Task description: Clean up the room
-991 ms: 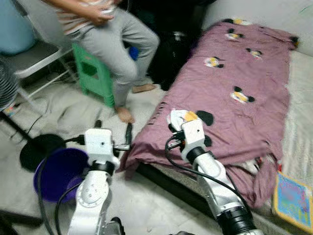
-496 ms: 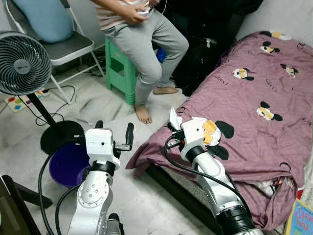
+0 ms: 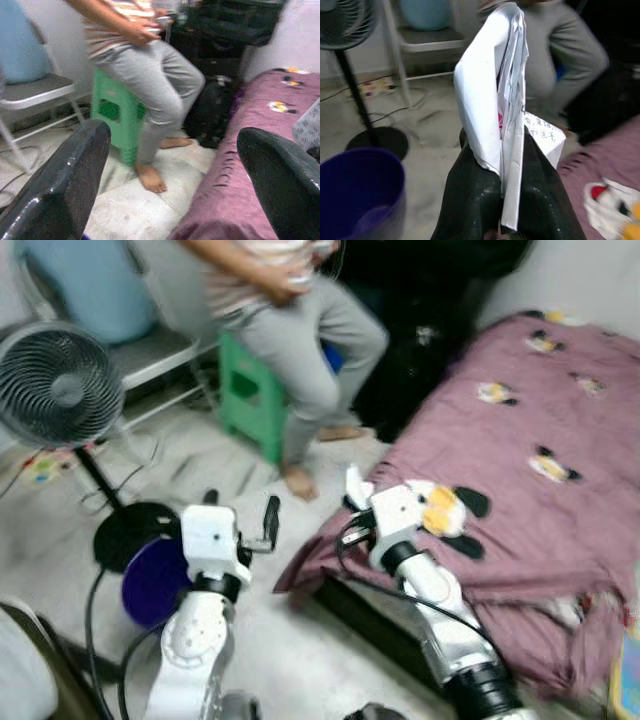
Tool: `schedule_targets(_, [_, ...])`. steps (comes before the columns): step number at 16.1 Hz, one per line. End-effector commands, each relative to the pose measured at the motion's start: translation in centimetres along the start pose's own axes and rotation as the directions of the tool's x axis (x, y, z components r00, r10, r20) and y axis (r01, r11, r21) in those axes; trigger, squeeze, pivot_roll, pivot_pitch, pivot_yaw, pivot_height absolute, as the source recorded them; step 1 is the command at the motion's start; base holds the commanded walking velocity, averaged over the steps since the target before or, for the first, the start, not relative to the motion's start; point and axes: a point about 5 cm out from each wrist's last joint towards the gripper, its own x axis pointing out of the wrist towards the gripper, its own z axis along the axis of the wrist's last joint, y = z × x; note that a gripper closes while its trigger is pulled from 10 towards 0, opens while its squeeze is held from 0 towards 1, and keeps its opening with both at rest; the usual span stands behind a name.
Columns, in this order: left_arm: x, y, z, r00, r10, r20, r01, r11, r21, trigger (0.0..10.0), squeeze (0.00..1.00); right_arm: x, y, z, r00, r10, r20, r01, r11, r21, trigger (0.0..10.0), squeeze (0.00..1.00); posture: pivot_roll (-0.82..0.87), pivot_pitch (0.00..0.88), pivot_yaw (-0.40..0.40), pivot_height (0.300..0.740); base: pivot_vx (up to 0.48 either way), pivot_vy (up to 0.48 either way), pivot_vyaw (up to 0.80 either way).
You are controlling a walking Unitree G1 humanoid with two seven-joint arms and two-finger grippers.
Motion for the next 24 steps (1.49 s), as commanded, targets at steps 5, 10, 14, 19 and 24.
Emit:
schedule_targets(5, [-0.12,-0.42,0.68,0.997,-0.071,0.042,0.072,0.997,-0.006,10.0,0.0,0.16,0.76,0.23,1.0,0.026,0.015,-0.025,1.0,-0.01,10.0,0.0,0.0,0.134,-0.077,0.74,0.0,0.0,0.22])
schedule_targets(10, [-0.19,-0.51,0.86,0.994,-0.092,0.056,0.093,0.996,-0.014,10.0,0.0,0.17,0.75,0.23,1.0,0.024,0.016,-0.024,1.0,-0.009,10.0,0.0,-0.01,0.145,-0.079,0.74,0.109,0.0,0.26])
schedule_targets(14, [-0.18,-0.51,0.88,0.994,-0.096,0.058,0.097,0.995,-0.015,10.0,0.0,0.19,0.67,0.13,1.0,0.016,0.009,-0.016,1.0,-0.005,10.0,0.0,-0.01,0.145,-0.079,0.74,0.287,0.0,0.0])
schedule_targets(19, [-0.13,-0.53,0.89,0.993,-0.098,0.061,0.1,0.995,-0.017,10.0,0.0,0.22,0.63,0.09,1.0,0.012,0.005,-0.012,1.0,-0.01,10.0,0.0,-0.01,0.146,-0.079,0.74,0.291,0.0,0.0])
schedule_targets(24, [-0.07,-0.58,0.91,0.993,-0.102,0.063,0.103,0.995,-0.015,10.0,0.0,0.28,0.62,0.04,1.0,0.011,0.002,-0.011,1.0,-0.017,10.0,0.0,-0.01,0.145,-0.079,0.74,0.306,0.0,0.0])
